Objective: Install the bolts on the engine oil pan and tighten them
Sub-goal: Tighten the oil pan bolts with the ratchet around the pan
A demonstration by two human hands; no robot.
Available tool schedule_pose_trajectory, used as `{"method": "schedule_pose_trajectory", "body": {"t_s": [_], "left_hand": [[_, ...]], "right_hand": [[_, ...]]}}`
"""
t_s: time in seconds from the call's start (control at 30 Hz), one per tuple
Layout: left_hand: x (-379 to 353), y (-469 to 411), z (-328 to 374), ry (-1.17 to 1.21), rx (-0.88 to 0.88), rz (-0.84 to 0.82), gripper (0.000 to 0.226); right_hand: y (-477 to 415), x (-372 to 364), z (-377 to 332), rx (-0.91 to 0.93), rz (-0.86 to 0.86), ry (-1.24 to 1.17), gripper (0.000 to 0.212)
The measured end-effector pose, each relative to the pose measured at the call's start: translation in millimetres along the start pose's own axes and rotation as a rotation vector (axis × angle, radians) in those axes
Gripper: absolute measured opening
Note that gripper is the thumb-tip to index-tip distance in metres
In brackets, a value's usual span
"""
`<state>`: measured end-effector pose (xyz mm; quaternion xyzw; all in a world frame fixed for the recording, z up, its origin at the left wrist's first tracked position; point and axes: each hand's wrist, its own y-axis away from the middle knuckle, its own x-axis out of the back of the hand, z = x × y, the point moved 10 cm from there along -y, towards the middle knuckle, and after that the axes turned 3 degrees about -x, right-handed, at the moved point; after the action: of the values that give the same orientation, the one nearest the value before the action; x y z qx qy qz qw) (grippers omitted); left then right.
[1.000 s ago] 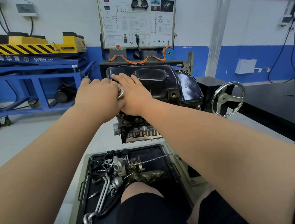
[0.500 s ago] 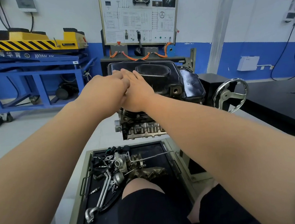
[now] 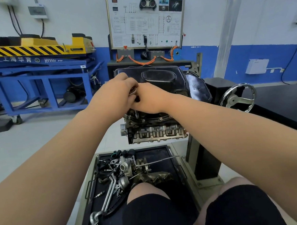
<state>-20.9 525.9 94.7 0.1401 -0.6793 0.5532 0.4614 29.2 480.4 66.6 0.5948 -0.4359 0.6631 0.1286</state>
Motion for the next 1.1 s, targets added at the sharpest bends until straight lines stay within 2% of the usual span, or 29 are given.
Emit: {"method": "schedule_pose_trajectory", "body": {"t_s": [0.1, 0.23, 0.73, 1.1], "left_hand": [[0.4, 1.4, 3.4, -0.004, -0.025, 0.042, 0.033], [-0.1, 5.7, 4.9, -0.059, -0.06, 0.06, 0.031], [-7.6, 17.5, -5.4, -0.156, -0.085, 0.053, 0.027], [-5.3, 14.1, -2.1, -0.133, -0.106, 0.06, 0.028]], "right_hand": [[-0.9, 3.6, 3.7, -0.02, -0.039, 0.131, 0.013], [-1.0, 3.2, 2.2, -0.04, -0.066, 0.172, 0.017], [-3.3, -10.0, -7.1, -0.084, -0.016, 0.141, 0.021], [-1.9, -8.4, -6.6, -0.078, -0.012, 0.117, 0.02]]}}
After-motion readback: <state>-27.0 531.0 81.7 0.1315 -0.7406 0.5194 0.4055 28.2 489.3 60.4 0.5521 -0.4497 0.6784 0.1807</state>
